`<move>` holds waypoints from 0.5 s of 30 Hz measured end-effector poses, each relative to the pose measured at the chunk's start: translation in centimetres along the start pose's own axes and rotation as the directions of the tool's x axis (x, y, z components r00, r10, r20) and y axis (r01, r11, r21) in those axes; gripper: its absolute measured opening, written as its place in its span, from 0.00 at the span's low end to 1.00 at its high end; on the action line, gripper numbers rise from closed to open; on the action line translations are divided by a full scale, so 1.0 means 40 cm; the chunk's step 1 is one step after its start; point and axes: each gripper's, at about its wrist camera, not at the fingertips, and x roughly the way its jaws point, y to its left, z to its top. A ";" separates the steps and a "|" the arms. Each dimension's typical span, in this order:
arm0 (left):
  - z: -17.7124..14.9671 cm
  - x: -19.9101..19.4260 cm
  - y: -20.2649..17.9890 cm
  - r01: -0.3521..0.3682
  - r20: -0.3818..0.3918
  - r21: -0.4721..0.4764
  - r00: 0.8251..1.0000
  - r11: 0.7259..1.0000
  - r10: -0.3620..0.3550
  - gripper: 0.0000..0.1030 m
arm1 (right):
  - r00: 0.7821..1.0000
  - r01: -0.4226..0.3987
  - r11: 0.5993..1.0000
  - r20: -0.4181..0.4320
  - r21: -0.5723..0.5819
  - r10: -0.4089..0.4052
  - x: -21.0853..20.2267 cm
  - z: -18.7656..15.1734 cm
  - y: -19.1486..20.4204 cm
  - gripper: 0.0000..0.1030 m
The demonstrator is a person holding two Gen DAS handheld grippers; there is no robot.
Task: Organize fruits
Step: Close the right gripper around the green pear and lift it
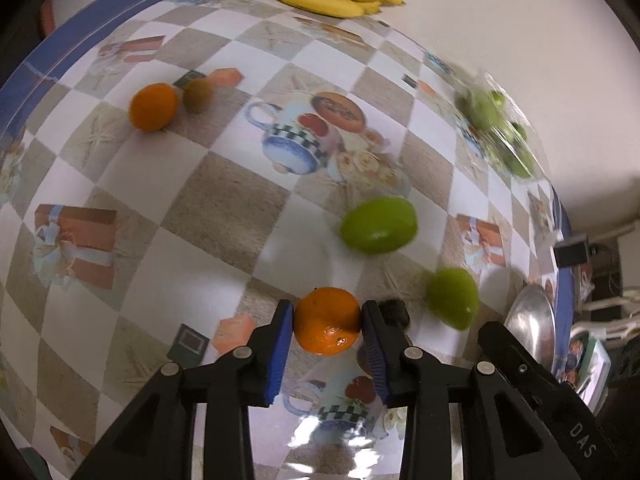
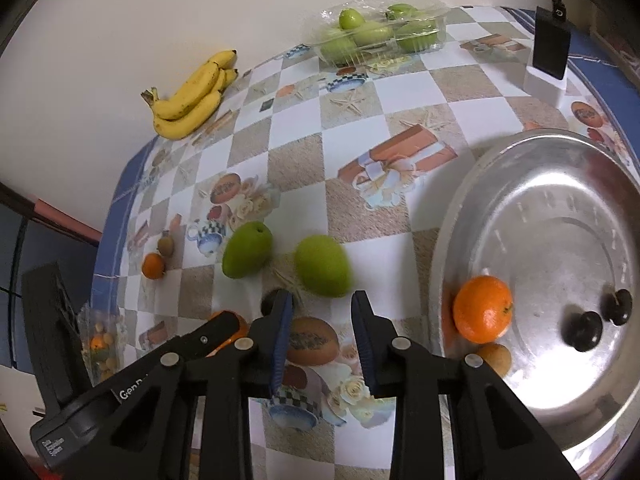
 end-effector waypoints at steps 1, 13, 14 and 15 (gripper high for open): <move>0.002 -0.001 0.002 -0.009 0.009 -0.004 1.000 1.000 0.009 0.36 | 1.000 0.000 1.000 0.004 0.006 0.000 0.005 0.004 -0.002 0.32; 0.030 0.002 0.021 0.010 0.022 -0.074 1.000 0.997 -0.009 0.36 | 0.997 0.059 0.998 0.040 0.011 -0.060 0.045 0.052 -0.036 0.47; 0.034 0.005 0.019 0.009 0.022 -0.076 1.000 0.997 -0.008 0.36 | 0.997 0.062 0.998 0.046 0.009 -0.063 0.046 0.056 -0.036 0.47; 0.035 0.005 0.018 0.010 0.022 -0.077 1.000 0.997 -0.008 0.36 | 0.997 0.063 0.998 0.052 0.005 -0.063 0.044 0.062 -0.036 0.47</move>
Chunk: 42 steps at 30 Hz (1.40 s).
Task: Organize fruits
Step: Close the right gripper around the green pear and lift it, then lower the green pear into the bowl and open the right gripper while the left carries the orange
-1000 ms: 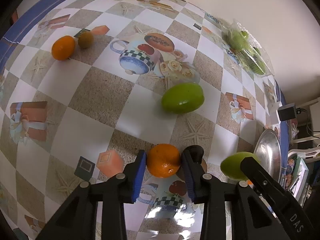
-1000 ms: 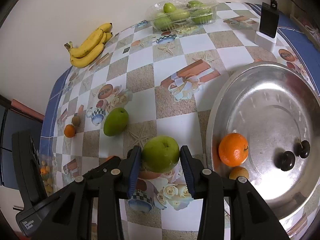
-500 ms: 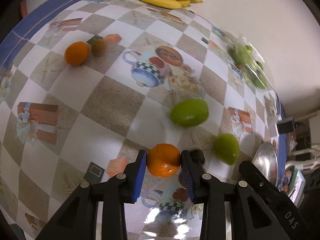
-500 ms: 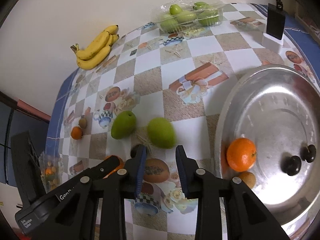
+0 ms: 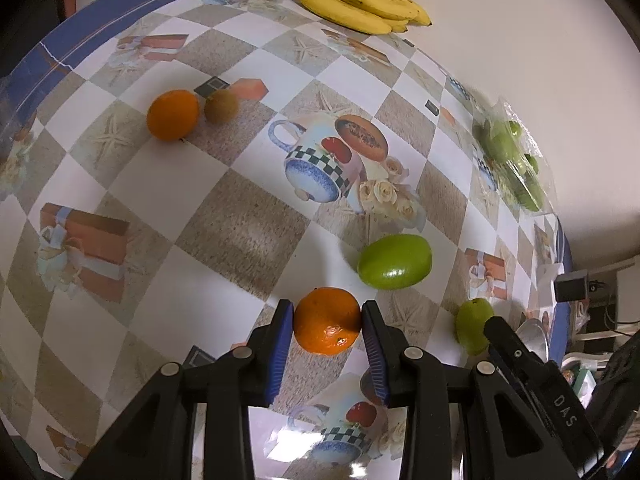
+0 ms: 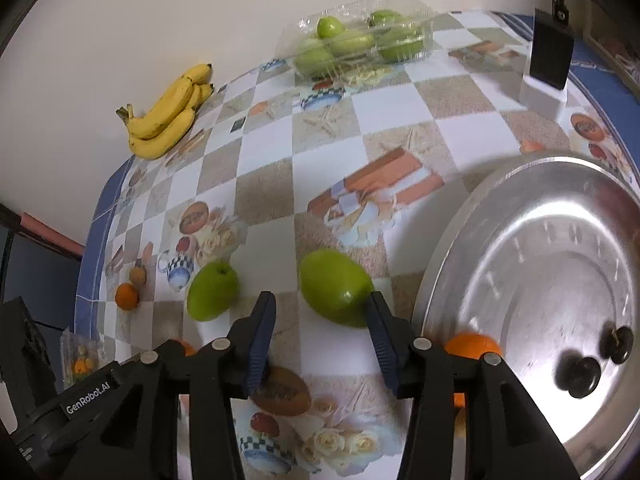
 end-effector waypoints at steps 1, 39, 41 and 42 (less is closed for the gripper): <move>0.002 0.002 -0.001 0.002 -0.001 -0.001 1.000 1.000 -0.002 0.36 | 1.000 0.000 1.000 0.004 -0.004 0.000 0.000 0.005 0.001 0.47; 0.032 0.004 0.006 0.062 -0.011 -0.051 0.998 0.997 -0.063 0.36 | 0.987 0.002 0.990 -0.162 -0.140 -0.024 0.096 -0.039 0.083 0.48; 0.033 0.002 0.005 0.062 -0.008 -0.048 0.998 0.997 -0.062 0.36 | 0.986 0.001 0.989 -0.163 -0.146 -0.025 0.093 -0.041 0.085 0.47; 0.033 0.001 0.005 0.063 -0.006 -0.047 0.998 0.997 -0.063 0.36 | 0.987 -0.002 0.989 -0.160 -0.148 -0.022 0.088 -0.042 0.086 0.47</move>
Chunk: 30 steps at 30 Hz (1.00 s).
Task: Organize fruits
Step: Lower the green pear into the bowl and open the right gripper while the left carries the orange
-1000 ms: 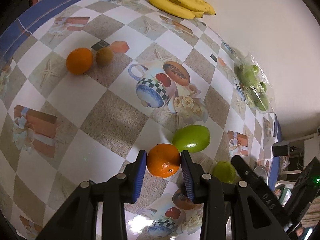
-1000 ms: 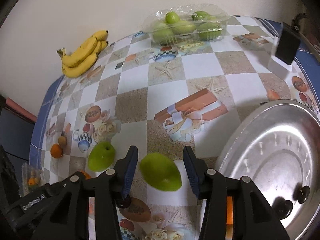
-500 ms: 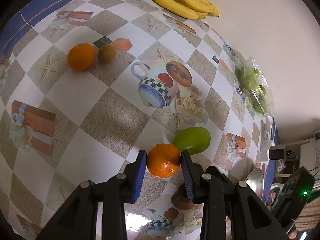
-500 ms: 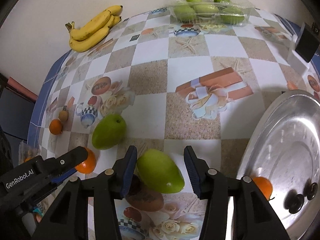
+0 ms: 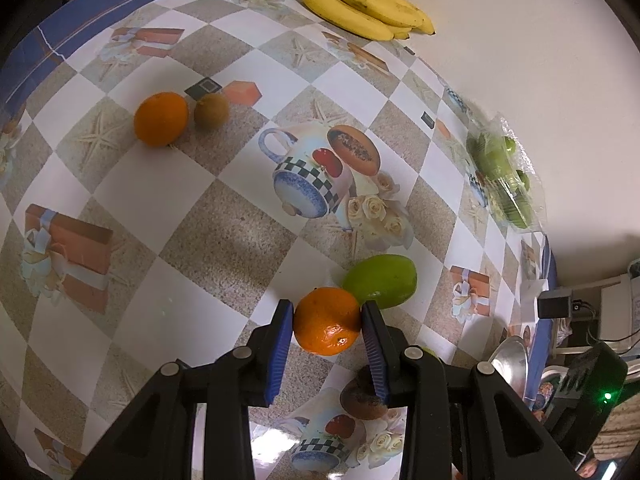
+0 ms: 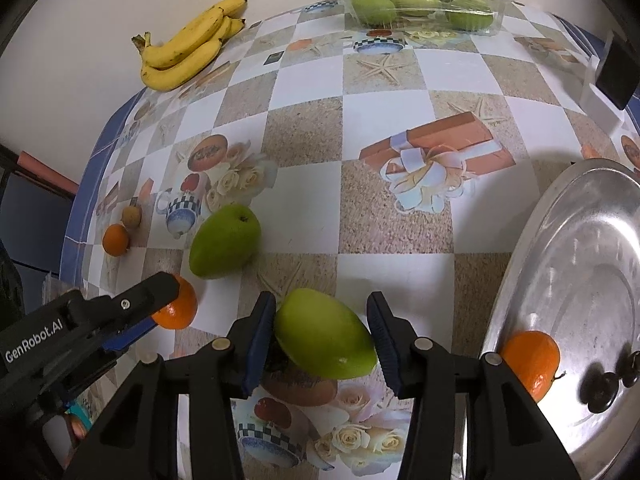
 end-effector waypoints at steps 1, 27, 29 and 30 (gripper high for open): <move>0.000 -0.001 -0.001 0.000 0.001 0.002 1.000 1.000 0.000 0.36 | 1.000 -0.002 1.000 0.007 0.001 0.002 -0.006 0.000 0.001 0.47; -0.091 -0.014 -0.169 -0.012 0.031 0.250 1.000 0.968 0.004 0.36 | 0.984 0.066 0.983 0.151 0.173 -0.093 -0.186 0.011 -0.109 0.44; -0.106 -0.012 -0.194 -0.005 0.029 0.277 1.000 0.961 -0.003 0.36 | 0.980 0.075 0.978 0.166 0.193 -0.108 -0.205 0.012 -0.131 0.41; -0.113 -0.011 -0.207 0.000 0.027 0.292 1.000 0.956 -0.008 0.36 | 0.979 0.081 0.976 0.170 0.200 -0.116 -0.213 0.013 -0.139 0.41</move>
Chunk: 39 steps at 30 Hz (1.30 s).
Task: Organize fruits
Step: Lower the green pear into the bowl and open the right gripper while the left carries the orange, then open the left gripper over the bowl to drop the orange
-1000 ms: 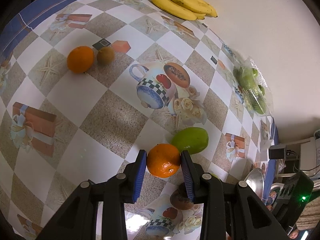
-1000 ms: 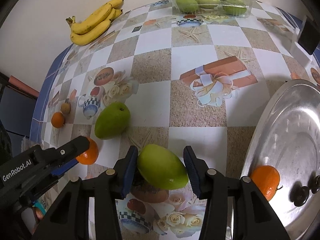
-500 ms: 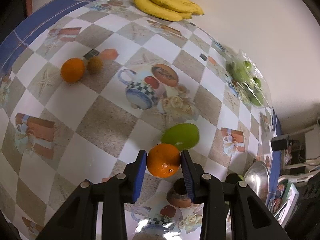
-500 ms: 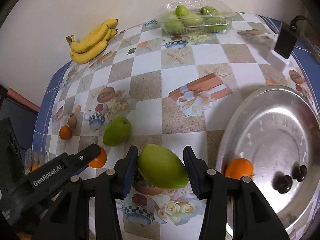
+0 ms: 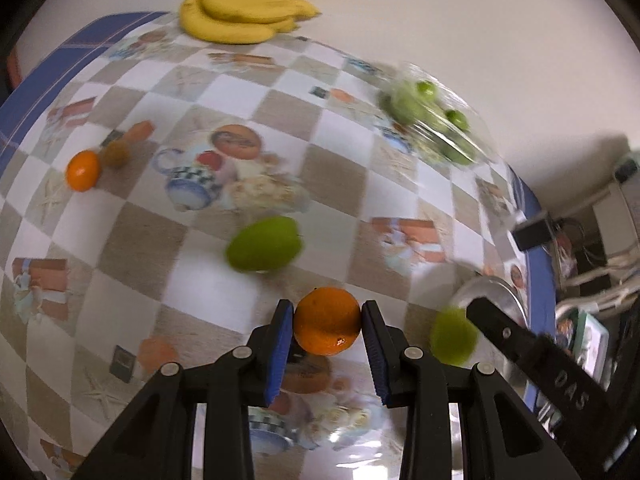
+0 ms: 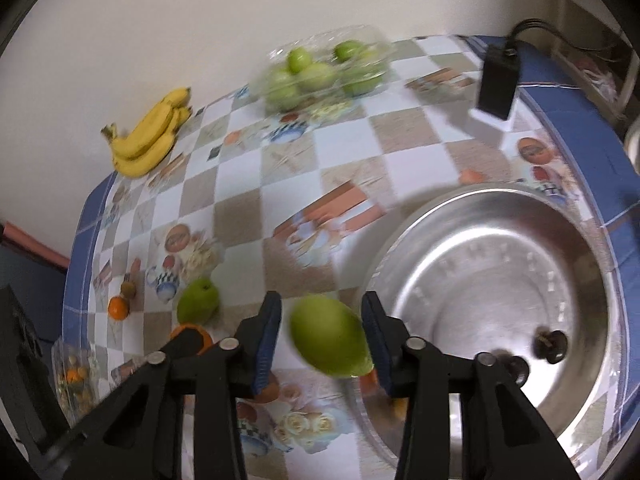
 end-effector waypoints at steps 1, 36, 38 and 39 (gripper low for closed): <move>-0.004 0.002 -0.014 0.002 -0.001 0.016 1.000 1.000 -0.002 0.36 | 1.000 0.010 1.000 0.008 0.003 -0.010 -0.006 0.004 -0.009 0.41; -0.068 0.113 -0.332 0.058 -0.039 0.352 0.998 0.934 -0.047 0.37 | 0.994 0.080 0.962 0.049 0.261 -0.096 -0.069 0.022 -0.286 0.40; -0.072 0.134 -0.354 0.060 -0.045 0.375 0.998 0.925 -0.047 0.37 | 0.994 0.082 0.960 0.047 0.268 -0.098 -0.069 0.023 -0.294 0.40; -0.076 0.144 -0.363 0.060 -0.049 0.387 0.998 0.920 -0.044 0.37 | 0.994 0.081 0.959 0.045 0.272 -0.096 -0.067 0.023 -0.298 0.40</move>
